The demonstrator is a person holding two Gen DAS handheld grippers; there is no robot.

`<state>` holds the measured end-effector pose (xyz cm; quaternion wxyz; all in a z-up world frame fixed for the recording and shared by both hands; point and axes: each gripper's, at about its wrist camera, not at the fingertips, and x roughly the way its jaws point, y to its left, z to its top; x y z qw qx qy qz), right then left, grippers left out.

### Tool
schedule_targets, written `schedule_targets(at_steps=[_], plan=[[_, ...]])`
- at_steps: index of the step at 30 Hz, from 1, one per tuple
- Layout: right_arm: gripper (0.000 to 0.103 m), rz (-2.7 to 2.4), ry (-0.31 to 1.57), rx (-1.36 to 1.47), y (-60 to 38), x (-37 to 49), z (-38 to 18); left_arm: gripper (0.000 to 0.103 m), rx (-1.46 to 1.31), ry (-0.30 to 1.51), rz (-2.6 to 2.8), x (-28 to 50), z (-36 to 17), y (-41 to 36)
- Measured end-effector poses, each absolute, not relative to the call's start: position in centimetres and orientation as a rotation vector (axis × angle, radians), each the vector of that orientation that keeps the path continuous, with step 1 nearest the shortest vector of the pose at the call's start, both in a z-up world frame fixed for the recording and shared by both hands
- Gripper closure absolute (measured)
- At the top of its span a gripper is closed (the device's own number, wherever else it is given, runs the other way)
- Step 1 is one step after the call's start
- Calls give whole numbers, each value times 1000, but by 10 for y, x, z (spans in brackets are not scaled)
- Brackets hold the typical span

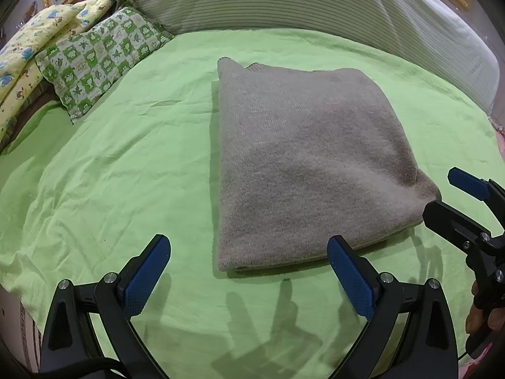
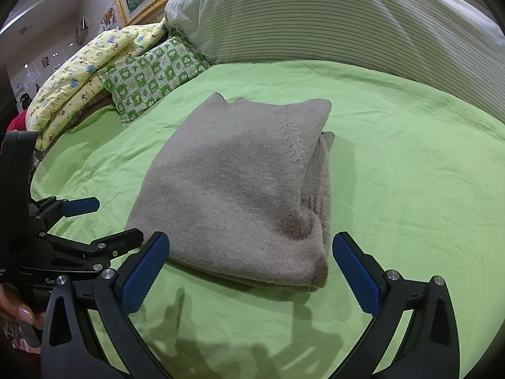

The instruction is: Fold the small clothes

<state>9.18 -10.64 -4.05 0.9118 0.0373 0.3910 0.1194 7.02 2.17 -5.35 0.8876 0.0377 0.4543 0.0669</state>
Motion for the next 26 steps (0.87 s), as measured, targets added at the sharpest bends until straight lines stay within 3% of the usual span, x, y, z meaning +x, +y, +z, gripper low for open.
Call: schedule_targets(at_steps=[26], plan=[[0, 222, 810, 113, -117, 107, -41, 5, 61, 934, 153, 85, -49, 29]])
